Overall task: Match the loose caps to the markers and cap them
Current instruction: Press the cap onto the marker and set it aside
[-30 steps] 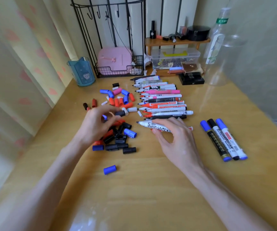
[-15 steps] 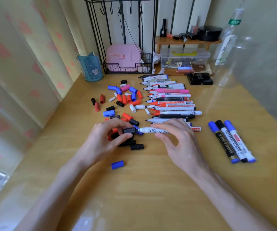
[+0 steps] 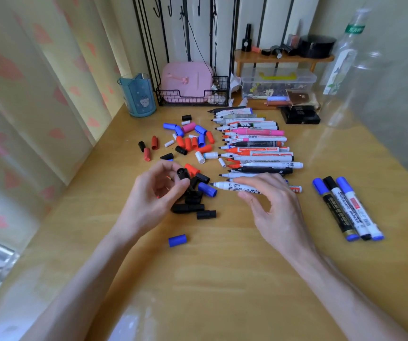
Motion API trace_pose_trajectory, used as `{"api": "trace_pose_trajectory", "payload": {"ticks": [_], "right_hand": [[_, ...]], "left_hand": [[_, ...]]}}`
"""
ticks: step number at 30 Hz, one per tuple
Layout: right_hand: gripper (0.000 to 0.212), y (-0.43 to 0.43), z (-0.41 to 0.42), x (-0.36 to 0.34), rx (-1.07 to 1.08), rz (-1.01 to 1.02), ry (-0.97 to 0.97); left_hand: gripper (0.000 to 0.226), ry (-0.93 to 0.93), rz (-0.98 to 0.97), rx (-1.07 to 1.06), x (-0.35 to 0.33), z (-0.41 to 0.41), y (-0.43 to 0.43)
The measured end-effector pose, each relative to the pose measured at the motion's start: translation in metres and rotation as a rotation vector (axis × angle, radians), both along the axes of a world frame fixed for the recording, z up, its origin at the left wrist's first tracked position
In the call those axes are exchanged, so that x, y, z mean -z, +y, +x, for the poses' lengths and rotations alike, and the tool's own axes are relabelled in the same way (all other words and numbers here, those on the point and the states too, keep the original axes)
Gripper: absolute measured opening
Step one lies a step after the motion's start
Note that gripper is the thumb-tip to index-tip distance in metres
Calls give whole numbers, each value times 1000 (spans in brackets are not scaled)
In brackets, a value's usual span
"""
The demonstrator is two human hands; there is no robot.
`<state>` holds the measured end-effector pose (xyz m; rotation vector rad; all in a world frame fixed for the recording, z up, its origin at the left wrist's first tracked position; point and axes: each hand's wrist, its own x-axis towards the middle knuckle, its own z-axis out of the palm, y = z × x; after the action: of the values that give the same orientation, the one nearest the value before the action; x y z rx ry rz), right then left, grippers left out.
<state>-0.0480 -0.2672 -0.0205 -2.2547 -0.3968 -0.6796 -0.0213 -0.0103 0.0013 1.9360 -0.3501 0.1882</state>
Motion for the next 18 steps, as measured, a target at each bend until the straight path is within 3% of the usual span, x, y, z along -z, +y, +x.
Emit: {"api": "trace_pose_trajectory", "payload": {"ticks": [7,18], "right_hand": [[26,1,0,0,-11,3,-12],[25,3,-3,2,-125,-81,-22]], "left_hand": [[27,163,-108,145,3,-4,-4],[15,87,137,215,9,-7,-5]]}}
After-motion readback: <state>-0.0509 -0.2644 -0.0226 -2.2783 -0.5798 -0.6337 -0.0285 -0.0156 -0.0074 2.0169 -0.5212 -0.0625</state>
